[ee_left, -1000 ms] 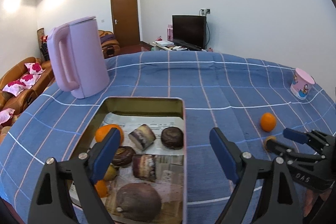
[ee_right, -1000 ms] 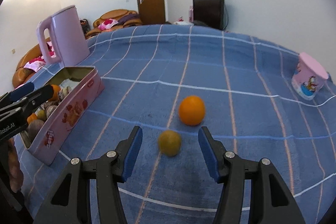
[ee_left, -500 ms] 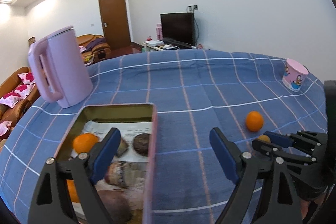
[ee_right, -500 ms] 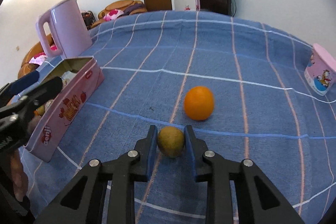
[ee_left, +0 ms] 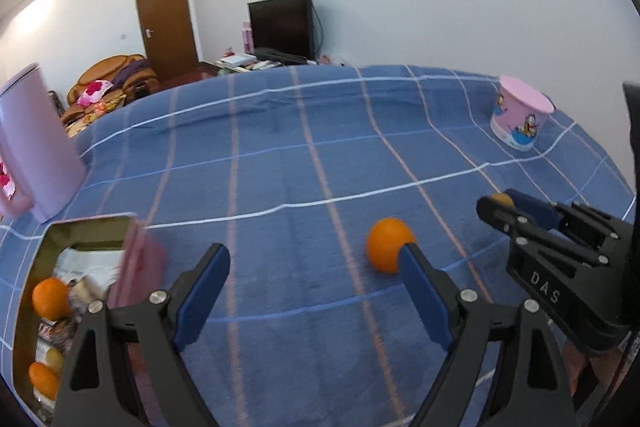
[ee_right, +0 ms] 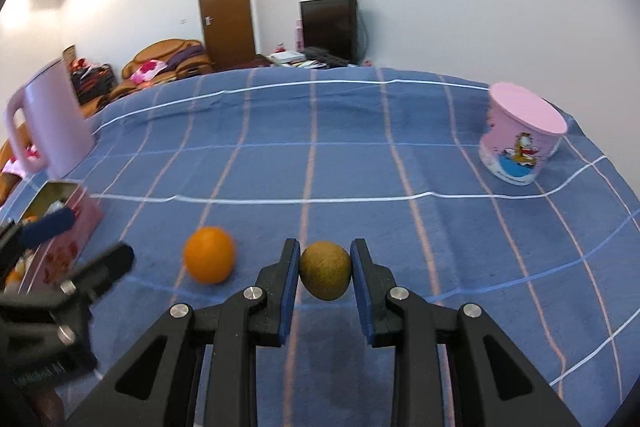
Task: Organize fruits
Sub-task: 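Close the left gripper around the loose orange on the cloth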
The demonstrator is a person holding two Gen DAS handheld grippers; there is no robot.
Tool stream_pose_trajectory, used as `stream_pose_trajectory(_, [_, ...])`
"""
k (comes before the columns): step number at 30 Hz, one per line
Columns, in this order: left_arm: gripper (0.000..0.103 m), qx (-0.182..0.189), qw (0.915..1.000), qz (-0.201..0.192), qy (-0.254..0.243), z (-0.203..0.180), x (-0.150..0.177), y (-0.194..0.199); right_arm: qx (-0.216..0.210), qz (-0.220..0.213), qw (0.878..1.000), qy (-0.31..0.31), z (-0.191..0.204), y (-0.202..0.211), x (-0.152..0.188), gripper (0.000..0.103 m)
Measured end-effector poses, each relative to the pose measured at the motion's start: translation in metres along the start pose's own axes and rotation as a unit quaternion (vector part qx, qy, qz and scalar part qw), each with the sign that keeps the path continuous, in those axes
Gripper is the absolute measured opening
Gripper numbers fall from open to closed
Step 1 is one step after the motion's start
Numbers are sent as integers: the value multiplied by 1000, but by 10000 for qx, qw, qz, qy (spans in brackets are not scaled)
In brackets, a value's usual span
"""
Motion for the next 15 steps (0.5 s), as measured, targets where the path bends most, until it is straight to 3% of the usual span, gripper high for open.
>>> stream_pose_trajectory(15, [80,282,9982,455,-287,-37,8,-32,6,-112,9991,-403,-16,1,4,28])
Point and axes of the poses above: each gripper's, at about its wrist camera, not at the fingertips, and y roughly against the way its jaws point, z to its left, x to its underside, the point moved 8 cm from there along -y, roughly the way its jaws point, and after that the axes turned 9 degrees about y, right-handed, at the moved point
